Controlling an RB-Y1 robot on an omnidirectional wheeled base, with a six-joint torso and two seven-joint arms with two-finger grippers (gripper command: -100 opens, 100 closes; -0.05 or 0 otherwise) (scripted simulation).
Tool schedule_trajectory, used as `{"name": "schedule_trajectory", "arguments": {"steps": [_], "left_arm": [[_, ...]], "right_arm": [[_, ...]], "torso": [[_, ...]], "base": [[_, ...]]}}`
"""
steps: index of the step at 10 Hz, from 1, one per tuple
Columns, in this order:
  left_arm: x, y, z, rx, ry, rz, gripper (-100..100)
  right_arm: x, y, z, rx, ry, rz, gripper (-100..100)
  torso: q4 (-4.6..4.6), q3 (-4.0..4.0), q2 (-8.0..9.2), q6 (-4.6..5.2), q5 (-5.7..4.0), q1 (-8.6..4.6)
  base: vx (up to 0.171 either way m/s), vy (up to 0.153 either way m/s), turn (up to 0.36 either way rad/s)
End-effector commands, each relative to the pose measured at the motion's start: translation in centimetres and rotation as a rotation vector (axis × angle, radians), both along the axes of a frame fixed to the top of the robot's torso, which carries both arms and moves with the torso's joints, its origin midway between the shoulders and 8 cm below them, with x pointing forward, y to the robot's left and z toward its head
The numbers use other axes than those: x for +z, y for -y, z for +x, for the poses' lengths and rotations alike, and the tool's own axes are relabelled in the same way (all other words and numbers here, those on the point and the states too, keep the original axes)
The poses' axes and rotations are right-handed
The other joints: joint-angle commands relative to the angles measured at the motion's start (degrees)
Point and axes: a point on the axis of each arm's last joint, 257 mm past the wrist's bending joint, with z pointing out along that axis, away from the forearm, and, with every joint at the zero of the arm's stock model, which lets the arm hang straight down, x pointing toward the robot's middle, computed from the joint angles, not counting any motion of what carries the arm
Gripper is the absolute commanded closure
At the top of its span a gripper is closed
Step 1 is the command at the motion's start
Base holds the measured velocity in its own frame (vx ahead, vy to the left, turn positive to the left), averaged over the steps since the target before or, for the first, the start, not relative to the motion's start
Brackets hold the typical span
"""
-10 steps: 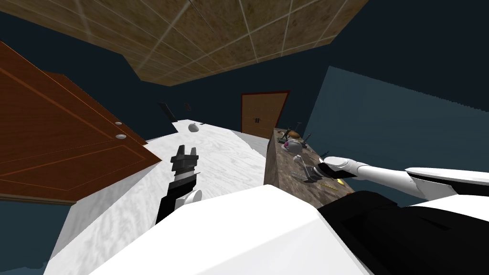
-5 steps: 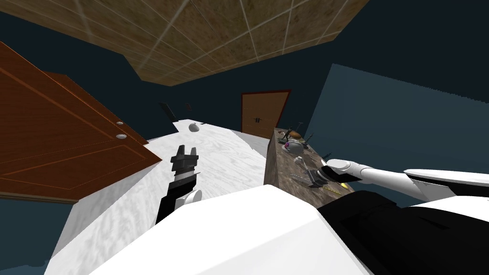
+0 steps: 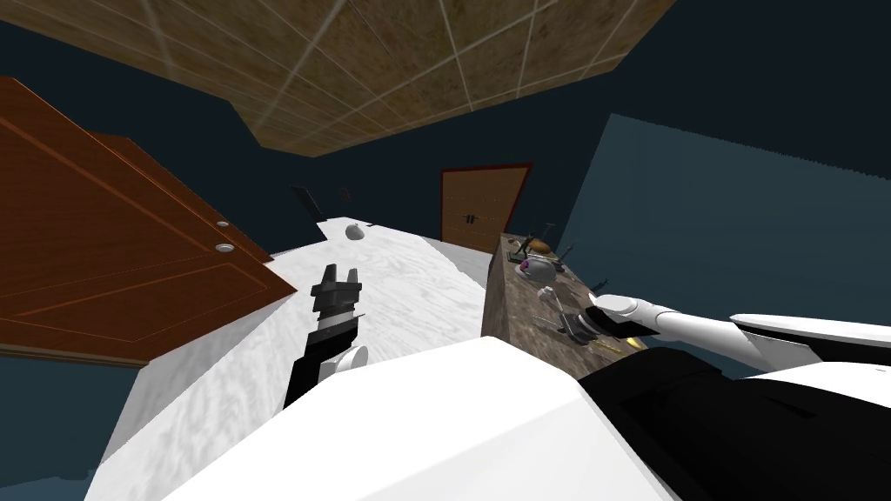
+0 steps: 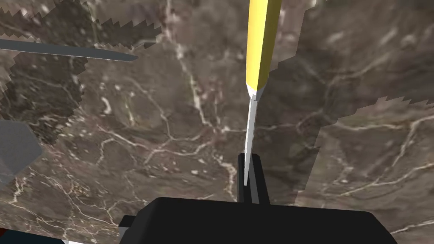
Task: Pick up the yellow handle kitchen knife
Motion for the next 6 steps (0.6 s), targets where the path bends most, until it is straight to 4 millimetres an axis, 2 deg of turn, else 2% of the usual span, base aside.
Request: {"name": "schedule_trajectory", "arguments": {"steps": [1, 3, 4, 5, 6], "left_arm": [[0.0, 0.0, 0.0, 0.000, 0.000, 0.000, 0], [0.0, 0.0, 0.0, 0.000, 0.000, 0.000, 0], [0.0, 0.0, 0.0, 0.000, 0.000, 0.000, 0], [0.0, 0.0, 0.0, 0.000, 0.000, 0.000, 0], [0.0, 0.0, 0.0, 0.000, 0.000, 0.000, 0]], "right_arm": [[0.0, 0.0, 0.0, 0.000, 0.000, 0.000, 100], [0.1, 0.0, 0.0, 0.001, -0.002, 0.000, 100], [0.1, 0.1, 0.0, 0.001, -0.002, -0.001, 0], [1.4, 0.2, 1.0, 0.011, 0.006, -0.004, 100], [2.2, 0.2, 1.4, 0.017, 0.006, -0.004, 100]], "torso": [[0.00, 0.00, 0.00, 0.00, 0.00, 0.00], [0.05, 0.10, 0.14, 0.07, -0.14, 0.02], [0.05, 0.10, 0.15, 0.08, -0.16, -0.01], [0.05, 0.10, 0.16, 0.09, -0.17, -0.03], [0.07, 0.15, 0.24, 0.13, -0.13, 0.03]], "base": [[0.000, 0.000, 0.000], [0.002, -0.002, 0.006], [0.000, 0.000, 0.000], [-0.026, 0.011, -0.081], [-0.036, 0.021, -0.084]]}}
